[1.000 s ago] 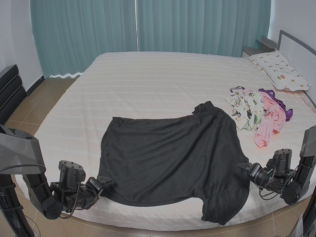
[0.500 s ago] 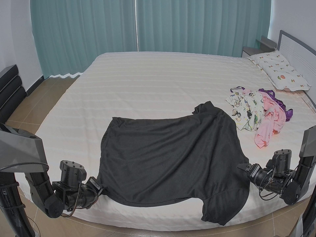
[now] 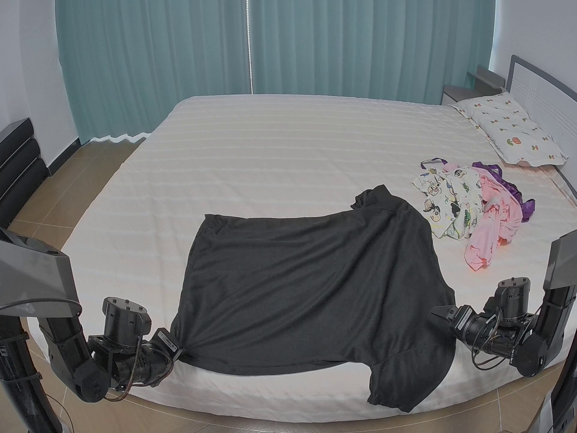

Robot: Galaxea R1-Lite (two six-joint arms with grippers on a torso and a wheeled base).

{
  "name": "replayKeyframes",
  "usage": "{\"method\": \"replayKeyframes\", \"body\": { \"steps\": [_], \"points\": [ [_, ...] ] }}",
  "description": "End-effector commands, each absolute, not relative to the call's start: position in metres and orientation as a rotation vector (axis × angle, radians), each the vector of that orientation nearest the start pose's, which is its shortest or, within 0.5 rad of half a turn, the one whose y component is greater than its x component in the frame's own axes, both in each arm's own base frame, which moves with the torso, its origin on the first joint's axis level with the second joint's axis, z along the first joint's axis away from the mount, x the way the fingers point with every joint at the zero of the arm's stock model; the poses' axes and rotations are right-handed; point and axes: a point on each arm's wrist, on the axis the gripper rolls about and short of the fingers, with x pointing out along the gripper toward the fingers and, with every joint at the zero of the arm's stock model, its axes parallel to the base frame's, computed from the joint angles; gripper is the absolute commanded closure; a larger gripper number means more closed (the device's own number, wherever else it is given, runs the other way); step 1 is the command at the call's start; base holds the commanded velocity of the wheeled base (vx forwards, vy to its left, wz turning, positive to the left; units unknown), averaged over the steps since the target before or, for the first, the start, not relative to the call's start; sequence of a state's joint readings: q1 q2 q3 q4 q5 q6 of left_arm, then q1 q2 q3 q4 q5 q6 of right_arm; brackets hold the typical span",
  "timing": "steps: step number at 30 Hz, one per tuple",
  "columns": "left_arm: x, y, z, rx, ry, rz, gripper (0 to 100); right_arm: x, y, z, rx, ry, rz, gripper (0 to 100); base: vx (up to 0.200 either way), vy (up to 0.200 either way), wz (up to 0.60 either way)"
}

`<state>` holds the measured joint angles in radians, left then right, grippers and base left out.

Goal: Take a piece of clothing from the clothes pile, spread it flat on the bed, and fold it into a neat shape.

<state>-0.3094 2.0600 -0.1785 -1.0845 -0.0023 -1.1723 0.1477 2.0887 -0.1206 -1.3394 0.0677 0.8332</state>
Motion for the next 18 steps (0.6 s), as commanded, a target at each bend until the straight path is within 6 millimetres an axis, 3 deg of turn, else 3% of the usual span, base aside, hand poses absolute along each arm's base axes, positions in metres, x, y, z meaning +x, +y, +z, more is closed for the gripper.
{"method": "replayKeyframes", "body": {
  "steps": [1, 8, 18],
  "points": [
    [0.215, -0.063, 0.008, -0.988, 0.836, 0.21, 100, 0.226, 0.035, 0.006, 0.769, 0.705, -0.076, 0, 0.0, 0.0, 0.0],
    [0.206, -0.058, 0.009, -0.947, 0.846, 0.218, 100, 0.217, 0.03, 0.002, 0.724, 0.753, -0.055, 0, 0.0, 0.0, 0.0],
    [0.212, -0.058, 0.017, -0.949, 0.791, 0.183, 100, 0.217, 0.012, -0.006, 0.684, 0.775, -0.085, 0, 0.0, 0.0, 0.0]
  ]
}}
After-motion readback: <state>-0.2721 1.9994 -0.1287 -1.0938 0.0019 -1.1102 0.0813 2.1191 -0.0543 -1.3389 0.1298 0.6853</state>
